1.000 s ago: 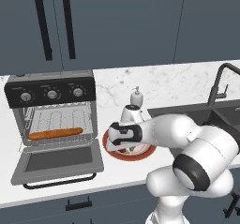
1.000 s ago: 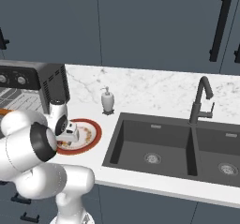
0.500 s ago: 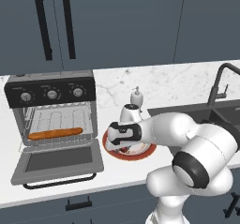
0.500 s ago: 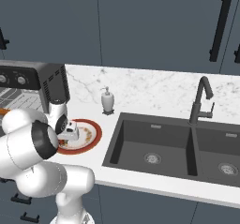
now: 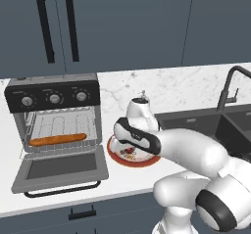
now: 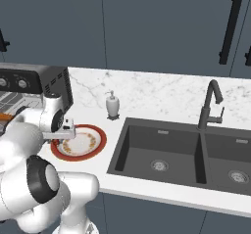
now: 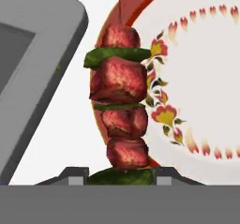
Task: Pick up the kebab skewer and baguette bread, and place them inside the toaster oven. Close the toaster oven door and start by setting the timer.
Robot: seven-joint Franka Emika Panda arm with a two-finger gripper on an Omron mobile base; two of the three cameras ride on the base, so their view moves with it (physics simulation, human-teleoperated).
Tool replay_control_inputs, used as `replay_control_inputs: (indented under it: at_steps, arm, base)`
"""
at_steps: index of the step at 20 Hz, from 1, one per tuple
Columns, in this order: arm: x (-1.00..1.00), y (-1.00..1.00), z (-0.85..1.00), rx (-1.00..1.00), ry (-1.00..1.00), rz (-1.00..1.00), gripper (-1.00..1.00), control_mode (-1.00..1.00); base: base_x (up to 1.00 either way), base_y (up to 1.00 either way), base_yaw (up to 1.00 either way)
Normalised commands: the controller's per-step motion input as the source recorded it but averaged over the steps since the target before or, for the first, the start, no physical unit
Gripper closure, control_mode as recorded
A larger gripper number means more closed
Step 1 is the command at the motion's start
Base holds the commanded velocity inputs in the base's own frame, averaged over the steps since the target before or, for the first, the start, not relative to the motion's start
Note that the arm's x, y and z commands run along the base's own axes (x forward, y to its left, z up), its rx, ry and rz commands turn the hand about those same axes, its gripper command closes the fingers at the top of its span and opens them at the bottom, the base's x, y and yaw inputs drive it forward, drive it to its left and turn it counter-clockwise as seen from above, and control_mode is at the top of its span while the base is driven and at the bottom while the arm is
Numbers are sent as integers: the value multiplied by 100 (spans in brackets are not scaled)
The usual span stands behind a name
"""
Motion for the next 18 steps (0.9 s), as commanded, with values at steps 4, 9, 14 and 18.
replay_control_inputs:
  at_steps: [4,9,14,18]
  arm:
    - [-97,58,100,4,-1,1,100,-100]
    - [-43,96,62,1,0,0,100,-100]
    - [17,72,78,0,0,-2,100,-100]
    - [39,25,65,0,0,0,100,-100]
  base:
    - [0,0,0]
    - [0,0,0]
    - [0,0,0]
    - [0,0,0]
